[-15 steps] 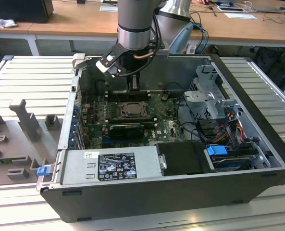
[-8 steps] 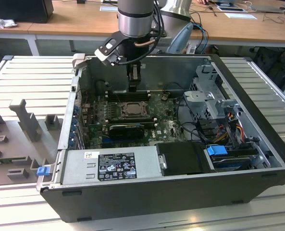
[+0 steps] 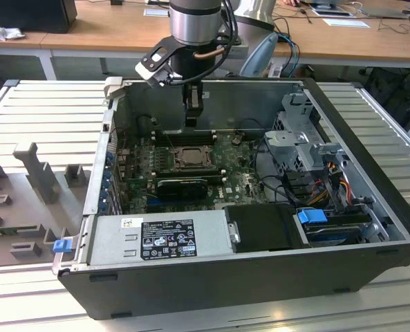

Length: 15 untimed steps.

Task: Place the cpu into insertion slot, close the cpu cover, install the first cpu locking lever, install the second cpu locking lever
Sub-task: 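Install the first cpu locking lever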

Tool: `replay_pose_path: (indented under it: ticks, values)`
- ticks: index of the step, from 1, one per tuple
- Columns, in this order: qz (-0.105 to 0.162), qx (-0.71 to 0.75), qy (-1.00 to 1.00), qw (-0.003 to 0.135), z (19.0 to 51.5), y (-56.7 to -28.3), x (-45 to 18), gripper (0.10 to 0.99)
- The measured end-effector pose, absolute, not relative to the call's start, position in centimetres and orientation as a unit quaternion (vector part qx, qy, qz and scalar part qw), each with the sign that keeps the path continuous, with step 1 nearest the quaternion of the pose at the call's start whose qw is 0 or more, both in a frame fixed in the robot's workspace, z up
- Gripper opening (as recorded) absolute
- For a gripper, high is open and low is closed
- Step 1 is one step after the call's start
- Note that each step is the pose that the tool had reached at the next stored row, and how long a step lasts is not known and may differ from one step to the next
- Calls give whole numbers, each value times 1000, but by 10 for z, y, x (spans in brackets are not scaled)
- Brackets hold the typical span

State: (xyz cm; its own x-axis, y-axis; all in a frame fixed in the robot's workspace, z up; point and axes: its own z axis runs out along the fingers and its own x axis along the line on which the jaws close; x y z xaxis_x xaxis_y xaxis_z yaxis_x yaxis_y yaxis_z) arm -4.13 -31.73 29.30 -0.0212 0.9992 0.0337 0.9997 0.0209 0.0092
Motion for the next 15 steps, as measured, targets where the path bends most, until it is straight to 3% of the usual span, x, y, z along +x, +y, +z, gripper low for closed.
replay_pose_path:
  ticks: [15]
  values:
    - [-13, -596, -803, 10, 292, -317, -41, 106]
